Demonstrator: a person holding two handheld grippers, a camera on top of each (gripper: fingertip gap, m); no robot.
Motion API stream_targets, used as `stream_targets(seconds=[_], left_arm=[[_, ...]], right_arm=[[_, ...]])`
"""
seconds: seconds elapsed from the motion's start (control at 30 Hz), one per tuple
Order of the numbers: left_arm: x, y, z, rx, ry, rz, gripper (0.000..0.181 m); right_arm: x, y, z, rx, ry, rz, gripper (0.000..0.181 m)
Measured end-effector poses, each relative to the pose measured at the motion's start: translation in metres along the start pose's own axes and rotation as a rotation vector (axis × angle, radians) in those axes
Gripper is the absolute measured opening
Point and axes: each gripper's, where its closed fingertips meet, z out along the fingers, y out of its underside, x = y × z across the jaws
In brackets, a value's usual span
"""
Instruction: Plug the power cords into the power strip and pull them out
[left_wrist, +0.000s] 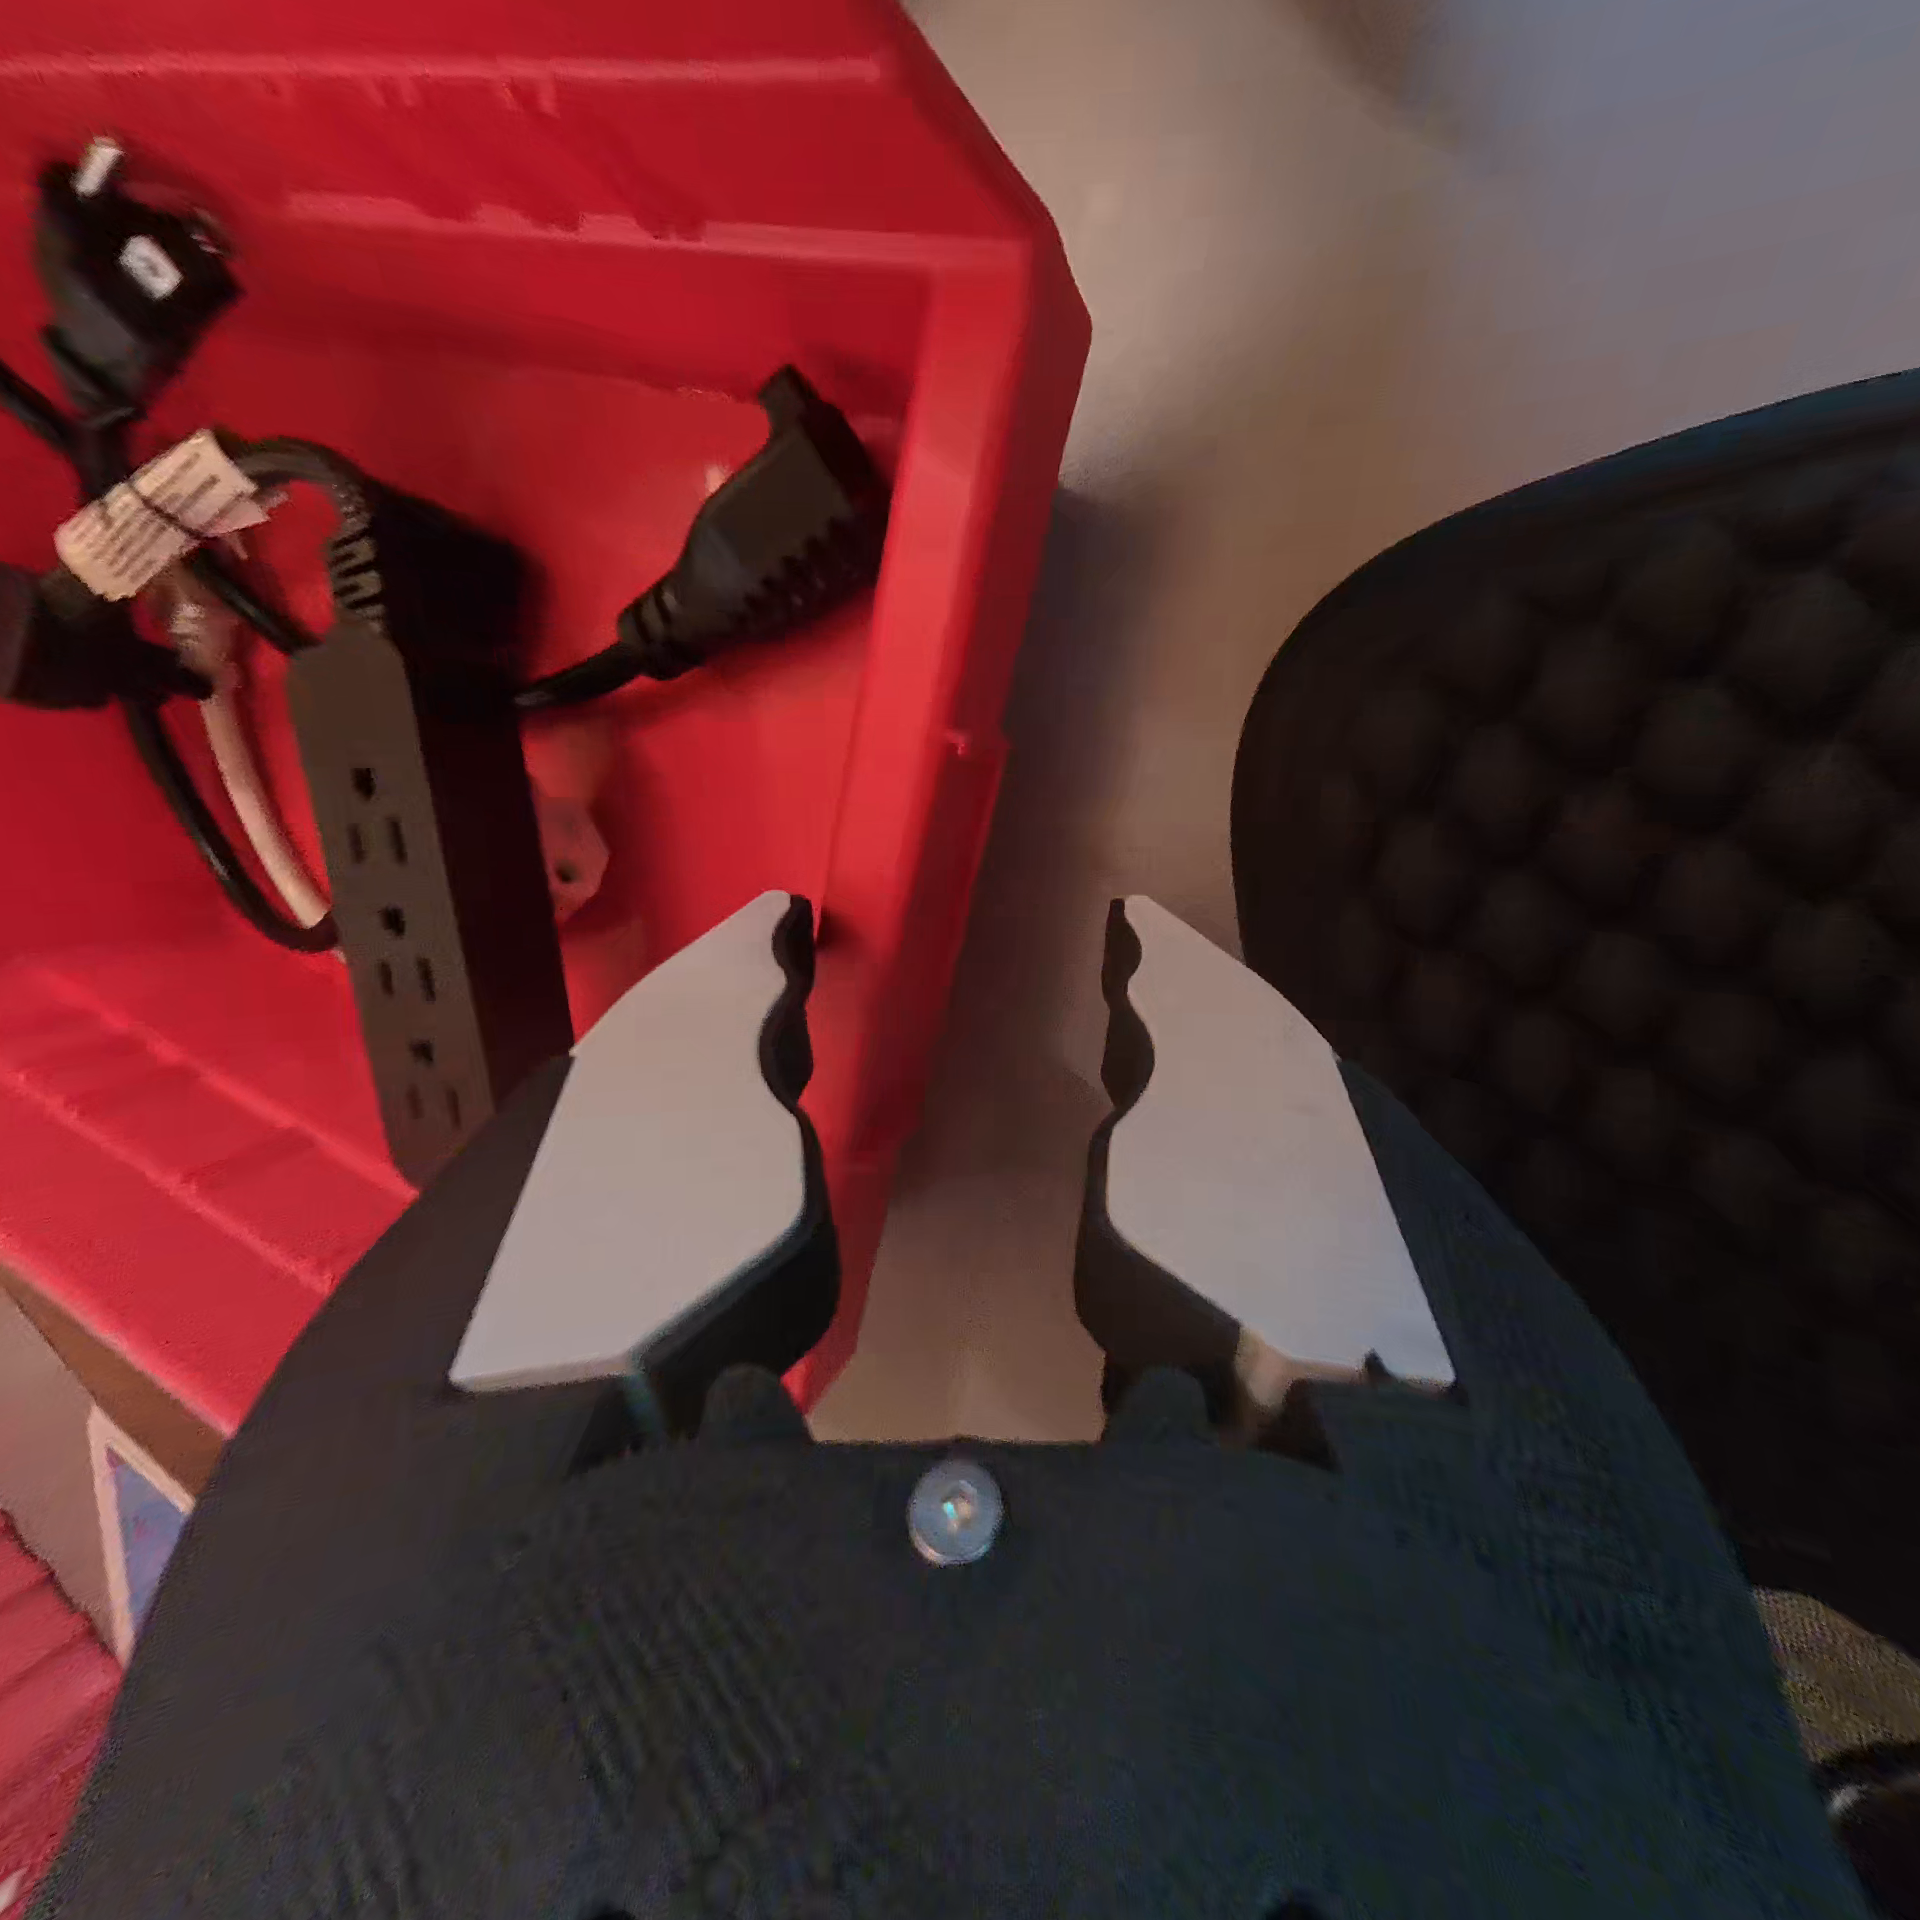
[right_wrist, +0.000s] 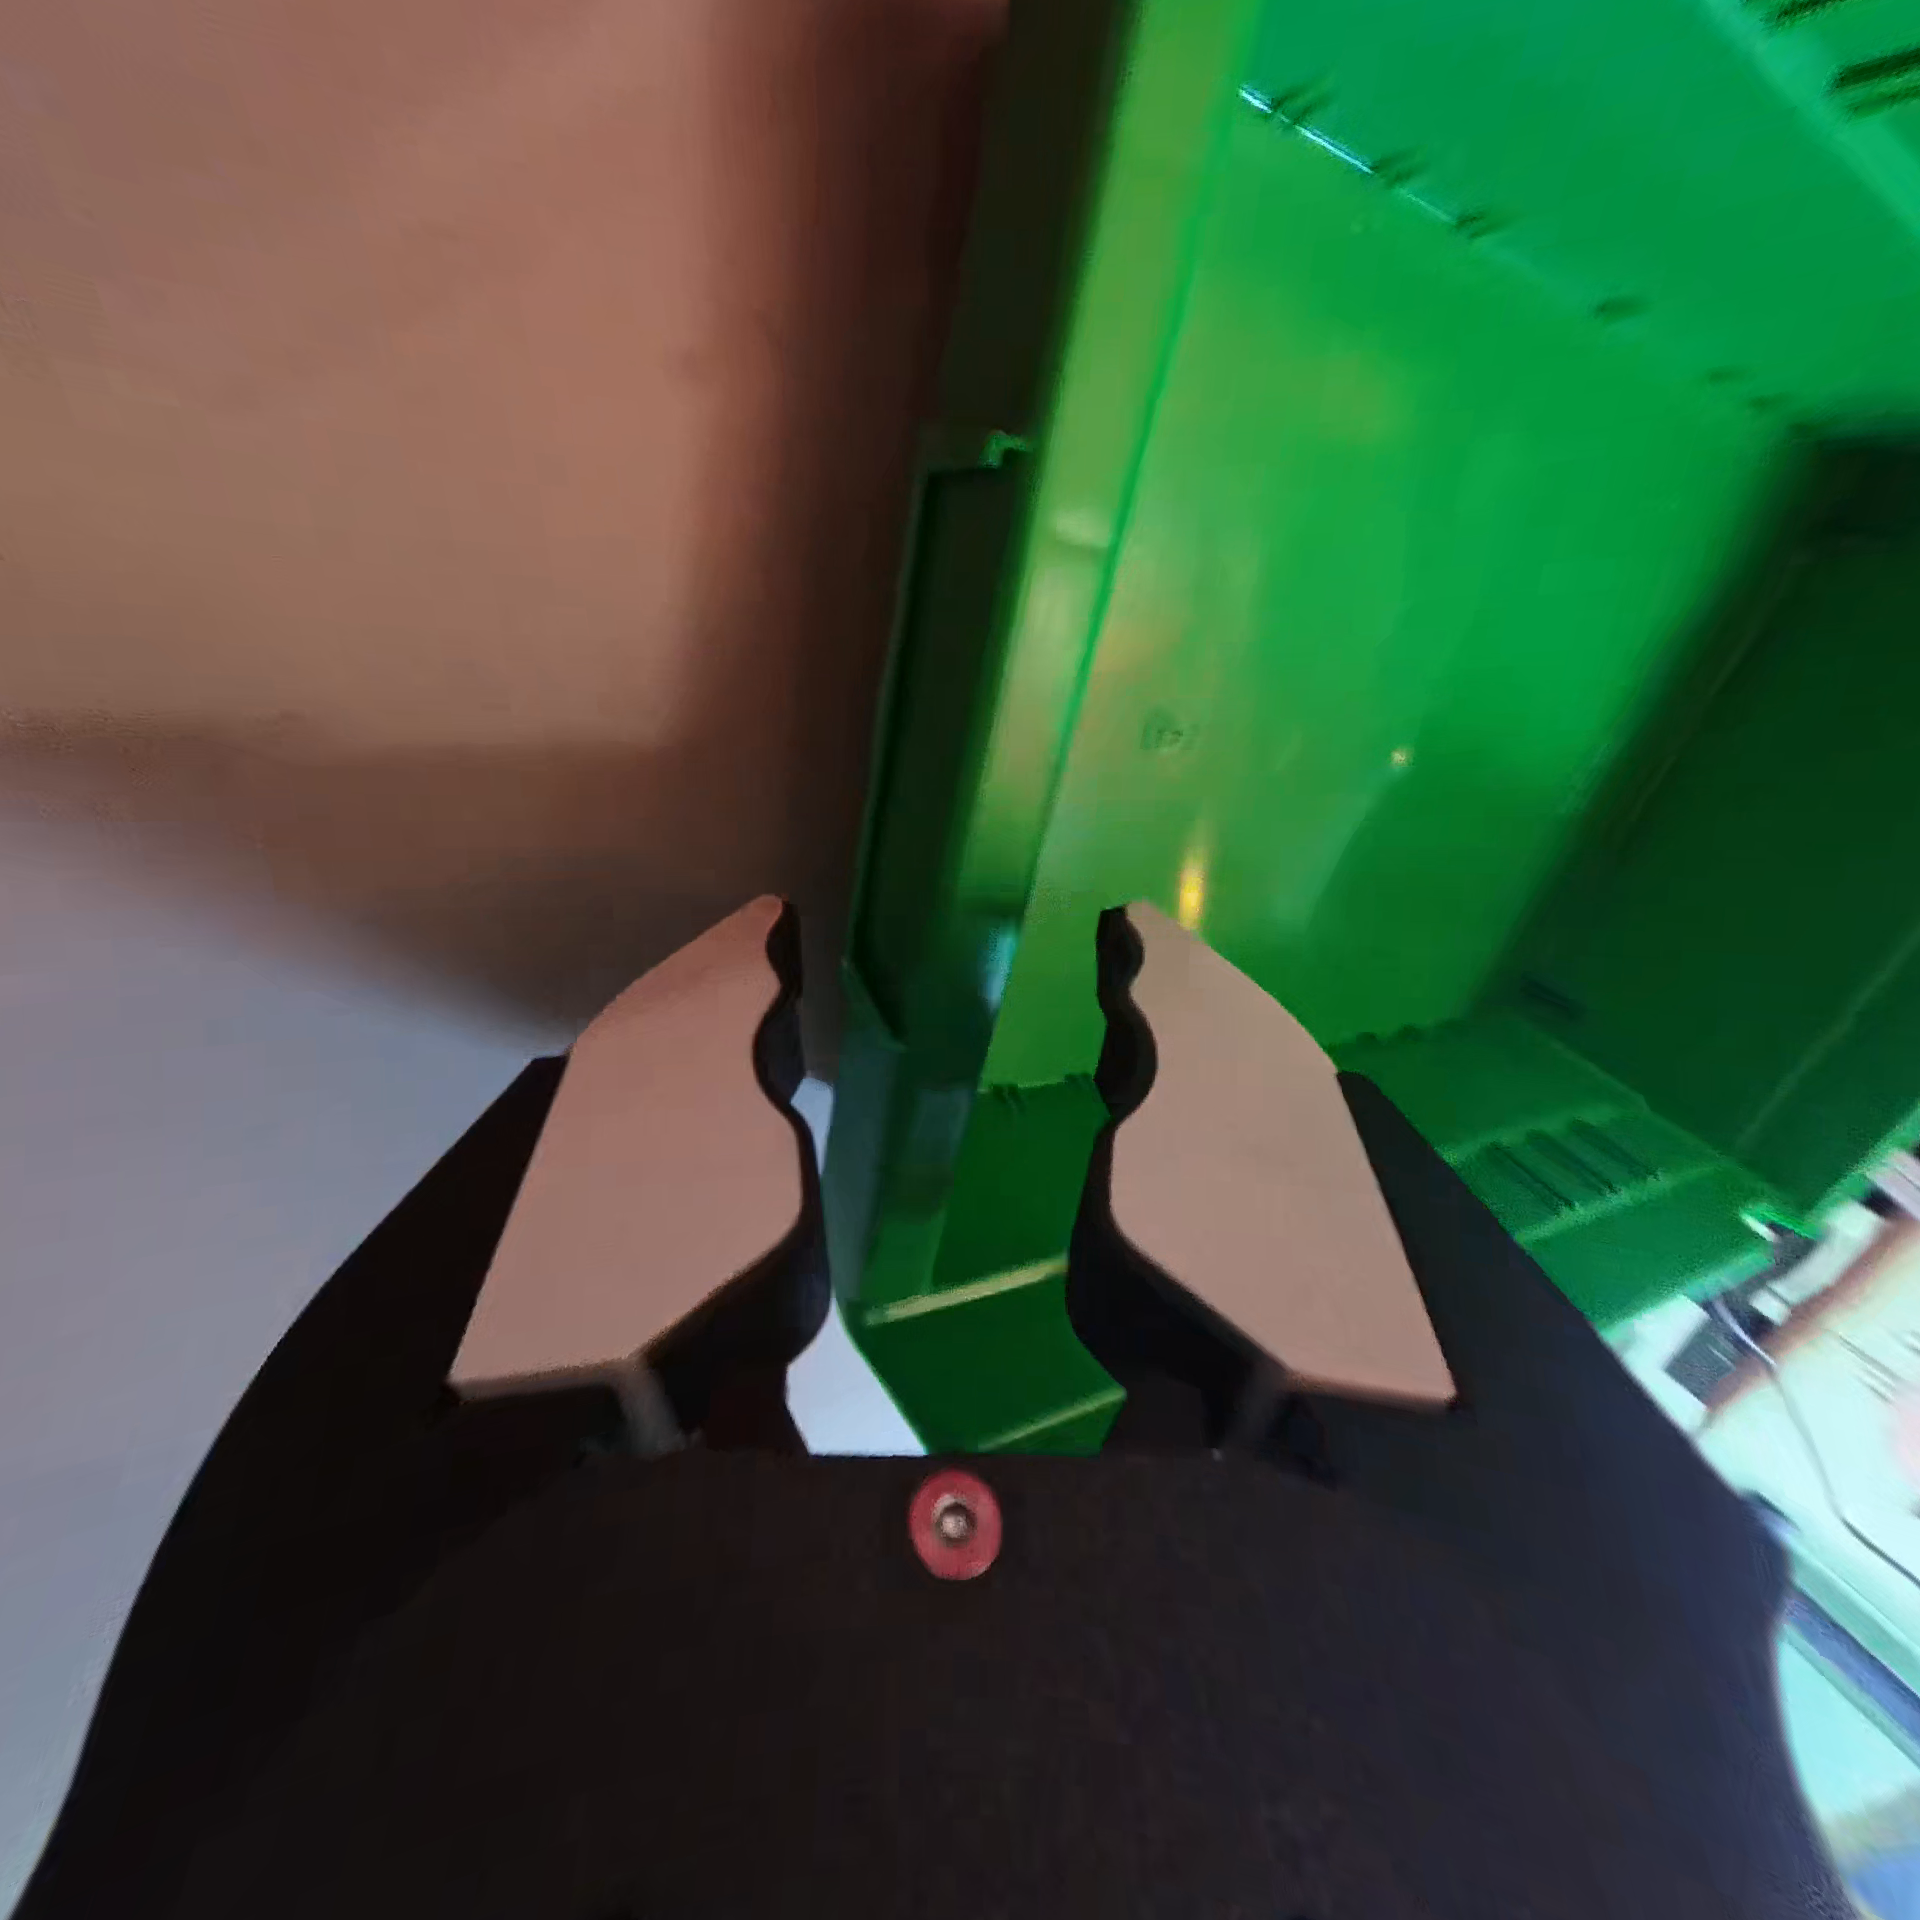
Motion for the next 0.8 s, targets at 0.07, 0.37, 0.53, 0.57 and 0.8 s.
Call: stream_targets(seconds=[0.07,0.37,0.53,0.57,0.8], left_arm=[[-0.001,0.0,0.011,-0.038,0.021,0.022,0.053],[-0.008,-0.012,0.027,0.002,-0.017,0.11,0.032],[-0.008,-0.014,0.027,0.033,-0.037,0.145,0.031],[-0.007,-0.015,0.027,0.035,-0.032,0.144,0.031],[-0.005,-0.029,0.031,0.058,-0.021,0.106,0.03]], right_arm=[[0.0,0.0,0.001,-0.012,0.028,-0.032,0.054],[-0.009,0.005,0.006,0.075,-0.078,-0.007,0.027],[-0.017,0.071,-0.001,0.144,-0.077,0.031,0.028],[-0.019,0.086,-0.003,0.152,-0.064,0.037,0.029],[-0.038,0.174,-0.014,0.174,-0.008,0.084,0.031]])
